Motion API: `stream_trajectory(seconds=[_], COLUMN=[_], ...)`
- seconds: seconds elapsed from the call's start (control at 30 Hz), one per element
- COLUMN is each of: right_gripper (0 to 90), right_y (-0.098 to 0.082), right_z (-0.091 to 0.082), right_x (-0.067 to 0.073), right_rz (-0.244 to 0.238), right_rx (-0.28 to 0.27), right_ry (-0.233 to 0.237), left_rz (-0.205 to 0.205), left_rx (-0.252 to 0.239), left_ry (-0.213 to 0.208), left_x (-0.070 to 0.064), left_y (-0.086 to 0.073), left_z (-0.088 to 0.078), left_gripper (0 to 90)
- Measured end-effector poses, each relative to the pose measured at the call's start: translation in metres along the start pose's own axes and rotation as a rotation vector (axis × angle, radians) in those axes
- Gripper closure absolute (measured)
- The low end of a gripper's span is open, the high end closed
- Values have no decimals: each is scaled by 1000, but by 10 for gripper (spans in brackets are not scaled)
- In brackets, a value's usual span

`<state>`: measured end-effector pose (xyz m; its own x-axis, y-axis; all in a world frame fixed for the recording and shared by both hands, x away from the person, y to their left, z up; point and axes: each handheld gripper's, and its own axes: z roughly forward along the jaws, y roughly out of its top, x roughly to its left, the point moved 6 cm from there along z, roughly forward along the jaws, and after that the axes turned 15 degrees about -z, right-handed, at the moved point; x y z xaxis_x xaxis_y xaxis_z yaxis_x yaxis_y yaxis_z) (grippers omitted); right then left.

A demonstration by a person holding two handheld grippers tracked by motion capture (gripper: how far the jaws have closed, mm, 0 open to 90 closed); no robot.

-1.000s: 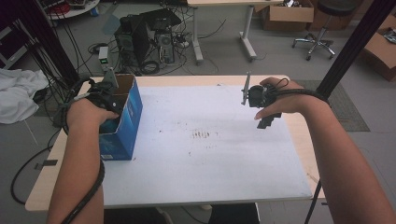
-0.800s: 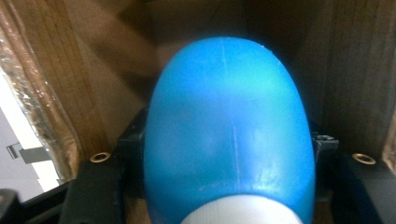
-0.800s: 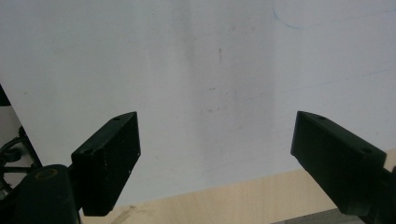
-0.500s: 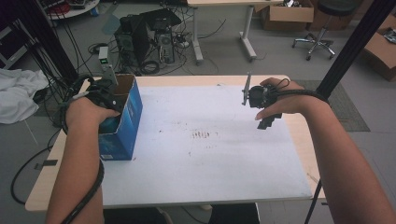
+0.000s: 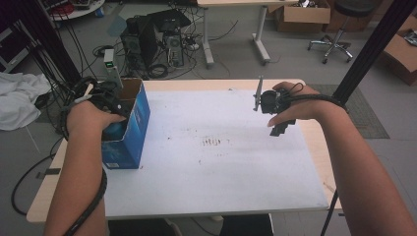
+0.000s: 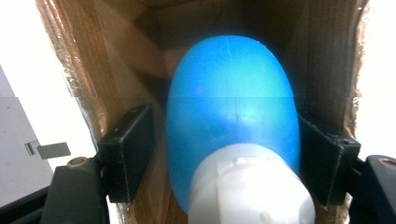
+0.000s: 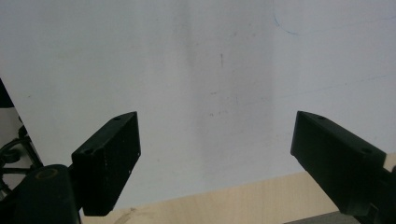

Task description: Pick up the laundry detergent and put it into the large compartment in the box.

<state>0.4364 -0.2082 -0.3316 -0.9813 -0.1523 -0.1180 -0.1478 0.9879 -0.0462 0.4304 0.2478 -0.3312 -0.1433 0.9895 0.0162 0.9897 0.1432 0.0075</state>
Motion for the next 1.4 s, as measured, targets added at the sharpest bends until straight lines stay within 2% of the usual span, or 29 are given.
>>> stream_trajectory(seconds=[0.3,0.7,0.8,0.9,1.23,1.4], right_gripper=[159,159,159,160,159,160], right_y=[0,5,6,6,4,2], right_z=[-3,-3,-4,-5,-9,-11], right_x=[0,0,0,1,4,5], right_rz=[-4,-16,-21,-18,-14,-8], right_rx=[0,-2,-5,-7,-2,-1], right_ry=[-5,-7,-7,-8,-13,-13], left_rz=[-2,-3,10,20,47,75], left_rx=[-12,-46,-55,-57,-85,-87], left_ry=[11,41,53,68,65,71], left_x=[-1,1,2,1,-5,-10], left_y=[-1,-8,-9,-11,-14,-17], left_z=[-7,-32,-37,-40,-52,-56], left_gripper=[224,156,144,95,63,23])
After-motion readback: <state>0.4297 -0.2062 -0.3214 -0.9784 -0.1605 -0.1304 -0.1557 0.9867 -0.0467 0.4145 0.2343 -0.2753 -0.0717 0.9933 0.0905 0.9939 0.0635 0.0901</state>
